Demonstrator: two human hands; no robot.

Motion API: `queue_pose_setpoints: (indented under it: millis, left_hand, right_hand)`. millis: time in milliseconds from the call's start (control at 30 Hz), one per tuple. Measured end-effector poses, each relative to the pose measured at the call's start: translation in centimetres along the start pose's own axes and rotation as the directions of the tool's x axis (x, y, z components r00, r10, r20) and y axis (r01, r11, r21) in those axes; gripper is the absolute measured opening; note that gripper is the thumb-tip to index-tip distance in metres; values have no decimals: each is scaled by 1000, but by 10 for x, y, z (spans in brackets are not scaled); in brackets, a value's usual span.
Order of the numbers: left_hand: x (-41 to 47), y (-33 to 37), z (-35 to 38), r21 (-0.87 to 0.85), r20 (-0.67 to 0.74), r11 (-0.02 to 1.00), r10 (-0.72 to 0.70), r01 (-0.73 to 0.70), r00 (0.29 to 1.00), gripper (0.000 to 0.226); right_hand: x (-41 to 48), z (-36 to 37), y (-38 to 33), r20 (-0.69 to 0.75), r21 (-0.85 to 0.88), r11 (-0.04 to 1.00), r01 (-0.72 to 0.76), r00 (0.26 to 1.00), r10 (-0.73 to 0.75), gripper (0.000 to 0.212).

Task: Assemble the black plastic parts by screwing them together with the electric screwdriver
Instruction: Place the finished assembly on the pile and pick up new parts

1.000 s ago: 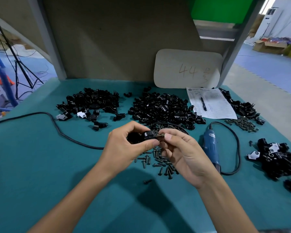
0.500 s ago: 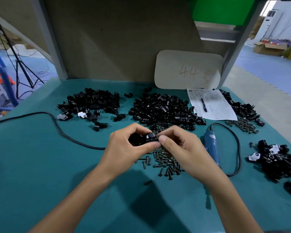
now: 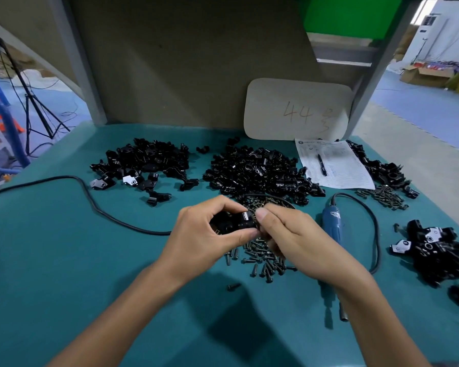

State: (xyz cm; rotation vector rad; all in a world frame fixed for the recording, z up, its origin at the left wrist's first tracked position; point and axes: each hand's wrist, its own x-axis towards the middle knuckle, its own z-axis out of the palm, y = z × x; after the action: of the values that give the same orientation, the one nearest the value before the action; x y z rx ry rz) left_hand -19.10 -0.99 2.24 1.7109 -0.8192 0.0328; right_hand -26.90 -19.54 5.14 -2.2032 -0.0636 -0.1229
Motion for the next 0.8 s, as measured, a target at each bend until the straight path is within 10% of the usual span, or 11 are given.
queue_pose_setpoints:
  millis: [200,333,500,633,800]
  left_hand:
    - [-1,-6,-2,4,-15,1000,-27,27,1000,27]
    - [-2,-18,-7,6,-22,997,-82,82,996,30]
    - [0,-31,2,27,-37,989,-144,145,989,30]
    - [-4,-36,8,25,-11,987,-157,157,988,29]
    - [-4,-30,13,14,7,994,-105,105,994,29]
  right_hand:
    - [-5,-10,39,-146,-243,952,-185,978,153,65]
    - [-22,-31,107,-425,-530,628,-570,819,385,61]
    - [-22,-48,144,-395,-213,610,-763,638,661,63]
    - [-21,-52,142,-311,484,669,-564,604,734,33]
    - [-11,-52,101,-221,970,227,91,723,654,33]
